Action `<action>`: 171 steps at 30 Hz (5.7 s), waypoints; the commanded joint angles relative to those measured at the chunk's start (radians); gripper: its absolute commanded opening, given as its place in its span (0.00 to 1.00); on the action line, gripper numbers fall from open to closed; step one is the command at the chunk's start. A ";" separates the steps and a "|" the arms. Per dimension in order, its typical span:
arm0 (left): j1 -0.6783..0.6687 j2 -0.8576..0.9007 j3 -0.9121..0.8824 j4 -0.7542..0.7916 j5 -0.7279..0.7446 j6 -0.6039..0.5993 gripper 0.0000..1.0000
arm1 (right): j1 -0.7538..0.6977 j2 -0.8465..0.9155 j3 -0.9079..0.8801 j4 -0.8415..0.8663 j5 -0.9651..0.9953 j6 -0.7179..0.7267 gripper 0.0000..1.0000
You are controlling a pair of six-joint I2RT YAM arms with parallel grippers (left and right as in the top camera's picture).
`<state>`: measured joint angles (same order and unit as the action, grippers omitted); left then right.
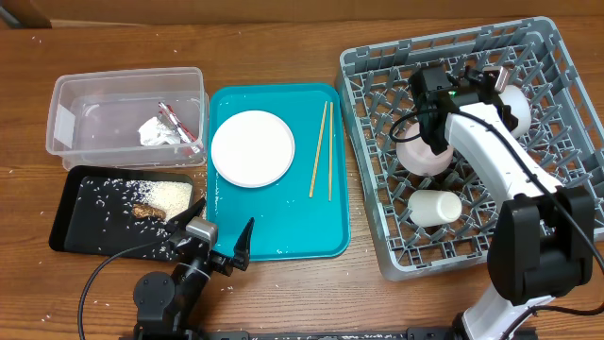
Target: Sort waste into correct bins and load items into the dishwasher
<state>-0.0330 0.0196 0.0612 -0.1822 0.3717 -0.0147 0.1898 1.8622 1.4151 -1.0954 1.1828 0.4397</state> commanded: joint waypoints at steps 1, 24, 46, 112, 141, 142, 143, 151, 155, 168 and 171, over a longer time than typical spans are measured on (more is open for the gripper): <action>-0.005 -0.009 -0.002 0.001 0.014 0.012 1.00 | 0.001 0.003 -0.002 -0.022 -0.025 -0.002 0.04; -0.005 -0.009 -0.002 0.001 0.014 0.012 1.00 | 0.316 -0.016 0.305 -0.161 -0.903 -0.014 0.65; -0.005 -0.009 -0.002 0.001 0.014 0.012 1.00 | 0.444 0.358 0.206 0.373 -1.370 0.137 0.29; -0.005 -0.009 -0.002 0.001 0.014 0.012 1.00 | 0.572 -0.534 0.243 0.058 -1.175 -0.215 1.00; -0.005 -0.009 -0.002 0.001 0.014 0.012 1.00 | 0.043 -1.704 -1.051 0.754 -0.953 -0.177 1.00; -0.005 -0.009 -0.002 0.000 0.014 0.012 1.00 | 0.043 -1.699 -1.040 0.751 -0.953 -0.177 1.00; -0.005 -0.009 -0.002 0.001 0.014 0.012 1.00 | 0.043 -1.686 -1.020 0.750 -0.953 -0.178 1.00; -0.005 -0.009 -0.002 0.001 0.014 0.012 1.00 | 0.045 -1.217 -0.448 0.467 -1.122 -0.182 1.00; -0.005 -0.009 -0.002 0.000 0.014 0.012 1.00 | 0.046 -0.805 -0.018 0.171 -1.330 -0.180 1.00; -0.005 -0.009 -0.002 0.001 0.014 0.012 1.00 | 0.277 -0.276 0.162 0.163 -1.584 -0.106 0.99; -0.005 -0.009 -0.002 0.000 0.014 0.012 1.00 | 0.484 -0.233 0.162 0.165 -1.270 -0.095 0.96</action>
<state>-0.0330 0.0189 0.0605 -0.1795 0.3752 -0.0147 0.4694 1.5940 1.5551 -0.9333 -0.4427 0.3298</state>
